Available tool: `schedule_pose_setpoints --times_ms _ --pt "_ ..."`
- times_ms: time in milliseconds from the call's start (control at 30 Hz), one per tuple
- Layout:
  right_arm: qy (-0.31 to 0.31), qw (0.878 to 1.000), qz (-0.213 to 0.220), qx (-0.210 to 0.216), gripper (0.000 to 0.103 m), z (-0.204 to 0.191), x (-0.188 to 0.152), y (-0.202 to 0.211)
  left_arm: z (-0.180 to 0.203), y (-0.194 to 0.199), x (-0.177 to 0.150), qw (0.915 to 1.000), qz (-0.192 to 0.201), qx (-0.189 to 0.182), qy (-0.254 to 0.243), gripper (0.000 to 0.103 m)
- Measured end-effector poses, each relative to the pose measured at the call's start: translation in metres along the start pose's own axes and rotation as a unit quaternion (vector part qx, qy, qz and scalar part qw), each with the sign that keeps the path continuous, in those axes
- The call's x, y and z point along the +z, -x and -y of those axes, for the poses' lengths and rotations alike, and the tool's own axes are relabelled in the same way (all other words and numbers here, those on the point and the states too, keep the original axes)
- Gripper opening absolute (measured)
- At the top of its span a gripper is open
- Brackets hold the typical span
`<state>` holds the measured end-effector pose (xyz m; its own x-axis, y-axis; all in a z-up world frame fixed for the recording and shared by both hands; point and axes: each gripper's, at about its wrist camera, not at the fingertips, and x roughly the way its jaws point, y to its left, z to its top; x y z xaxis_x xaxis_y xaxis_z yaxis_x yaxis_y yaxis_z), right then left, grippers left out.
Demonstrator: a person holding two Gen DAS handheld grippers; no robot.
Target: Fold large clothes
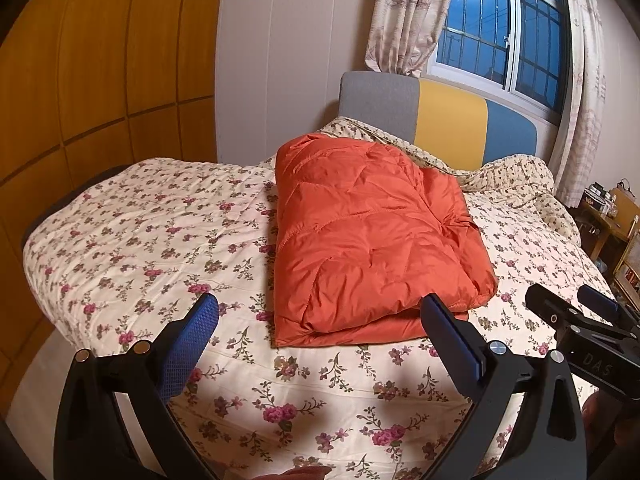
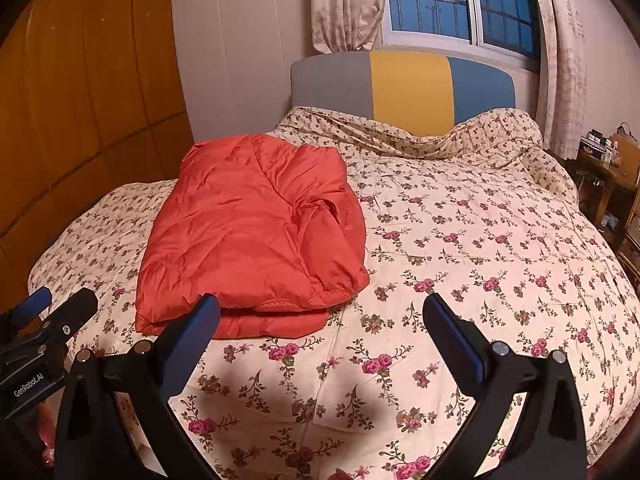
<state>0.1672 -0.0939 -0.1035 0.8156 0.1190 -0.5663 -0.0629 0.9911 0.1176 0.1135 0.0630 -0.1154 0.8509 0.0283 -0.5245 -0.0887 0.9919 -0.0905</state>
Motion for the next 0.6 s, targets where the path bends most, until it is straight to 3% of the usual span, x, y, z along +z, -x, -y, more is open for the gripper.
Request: schedule_pose_setpoints --times_ms 367,600 --pt "0.003 1.000 -0.005 0.002 0.101 -0.0012 -0.0026 -0.0036 0.0075 -0.0015 -0.0014 0.9999 -0.002 0.002 -0.015 0.100" --pt "-0.002 1.000 -0.009 0.003 0.101 0.0033 -0.0041 -0.0073 0.0062 -0.0058 -0.0018 0.9999 -0.012 -0.008 0.001 0.100"
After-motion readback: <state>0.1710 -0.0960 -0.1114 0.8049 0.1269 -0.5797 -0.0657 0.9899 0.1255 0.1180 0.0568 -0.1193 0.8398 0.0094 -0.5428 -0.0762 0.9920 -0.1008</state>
